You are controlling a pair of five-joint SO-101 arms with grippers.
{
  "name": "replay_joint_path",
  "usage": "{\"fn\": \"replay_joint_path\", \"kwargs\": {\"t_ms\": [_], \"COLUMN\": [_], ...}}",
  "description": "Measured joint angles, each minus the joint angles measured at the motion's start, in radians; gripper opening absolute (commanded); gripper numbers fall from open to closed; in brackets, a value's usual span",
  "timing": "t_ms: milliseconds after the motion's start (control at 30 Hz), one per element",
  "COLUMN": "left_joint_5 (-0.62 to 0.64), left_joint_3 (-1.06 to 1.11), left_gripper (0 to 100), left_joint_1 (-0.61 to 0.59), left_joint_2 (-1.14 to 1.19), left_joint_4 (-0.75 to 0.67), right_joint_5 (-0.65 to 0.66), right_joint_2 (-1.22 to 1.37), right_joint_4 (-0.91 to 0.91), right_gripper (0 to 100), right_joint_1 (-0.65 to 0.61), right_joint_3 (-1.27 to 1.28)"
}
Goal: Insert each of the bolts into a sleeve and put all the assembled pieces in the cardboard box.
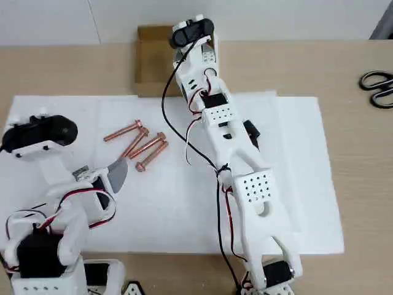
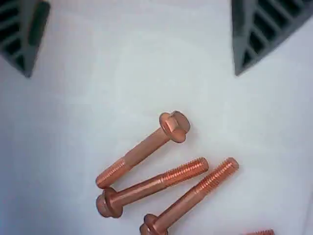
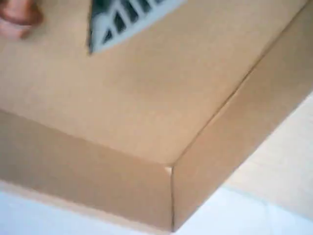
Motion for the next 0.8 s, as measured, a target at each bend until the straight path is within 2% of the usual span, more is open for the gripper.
{"fn": "replay_joint_path", "kwargs": {"t_ms": [100,300,533,800], "left_joint_5": [0.0,0.0,0.0,0.0], "left_joint_3": [0.0,0.0,0.0,0.0], "left_gripper": [25,25,25,25], "left_joint_1": [0.0,0.0,0.0,0.0], "left_joint_2": [0.0,0.0,0.0,0.0], "left_joint_4": [0.0,0.002,0.021,0.044], "right_joint_5": [0.0,0.0,0.0,0.0], "right_joint_2": [-0.003,-0.181,-0.473,-0.677], "right_joint_4": [0.021,0.25,0.634,1.122], "right_gripper": [23.1,23.1,23.1,23.1], "right_joint_1": [-0.002,0.023,0.086,0.127], "right_joint_3": [0.0,0.0,-0.002,-0.002]}}
